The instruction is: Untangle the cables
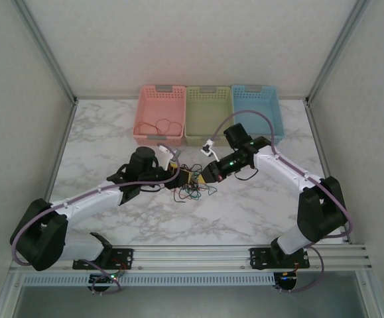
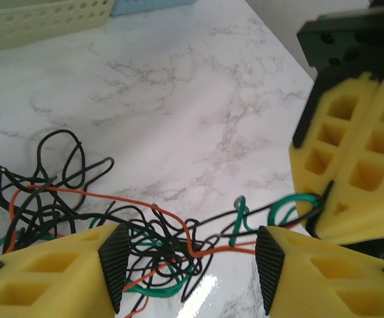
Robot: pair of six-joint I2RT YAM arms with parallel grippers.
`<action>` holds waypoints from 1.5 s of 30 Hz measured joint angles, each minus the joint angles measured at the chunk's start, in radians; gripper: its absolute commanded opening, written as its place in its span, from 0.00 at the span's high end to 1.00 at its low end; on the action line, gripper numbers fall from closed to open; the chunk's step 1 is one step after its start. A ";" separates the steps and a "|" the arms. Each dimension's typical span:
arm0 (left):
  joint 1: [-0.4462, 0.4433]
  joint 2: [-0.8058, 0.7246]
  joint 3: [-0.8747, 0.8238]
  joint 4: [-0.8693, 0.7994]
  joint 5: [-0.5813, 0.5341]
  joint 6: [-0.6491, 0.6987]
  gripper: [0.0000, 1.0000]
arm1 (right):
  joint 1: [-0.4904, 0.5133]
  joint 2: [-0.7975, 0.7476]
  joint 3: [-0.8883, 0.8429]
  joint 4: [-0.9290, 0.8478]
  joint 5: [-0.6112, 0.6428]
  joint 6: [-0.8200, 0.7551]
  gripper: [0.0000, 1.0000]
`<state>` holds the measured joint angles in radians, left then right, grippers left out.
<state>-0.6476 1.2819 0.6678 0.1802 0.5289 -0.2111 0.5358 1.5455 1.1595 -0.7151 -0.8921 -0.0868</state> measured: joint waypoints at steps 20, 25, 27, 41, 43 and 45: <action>-0.013 0.121 0.012 0.079 0.080 0.146 0.53 | 0.000 0.000 0.008 0.001 -0.003 -0.003 1.00; -0.014 0.121 0.011 0.081 0.095 0.149 0.55 | -0.006 0.000 0.008 0.006 0.001 0.004 1.00; -0.014 0.121 0.011 0.082 0.096 0.148 0.55 | -0.014 -0.001 0.008 0.024 0.006 0.020 1.00; -0.039 0.140 -0.013 0.175 0.117 0.113 0.57 | -0.047 -0.063 -0.031 0.204 -0.020 0.154 0.96; -0.047 0.154 -0.008 0.184 0.117 0.109 0.57 | -0.047 -0.063 -0.039 0.211 -0.024 0.166 0.95; -0.057 0.167 0.001 0.189 0.114 0.109 0.61 | -0.047 -0.063 -0.043 0.218 -0.027 0.178 0.95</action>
<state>-0.7044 1.4494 0.6689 0.3691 0.6426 -0.1017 0.4885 1.4830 1.1164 -0.4969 -0.9192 0.0910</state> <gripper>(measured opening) 0.421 0.054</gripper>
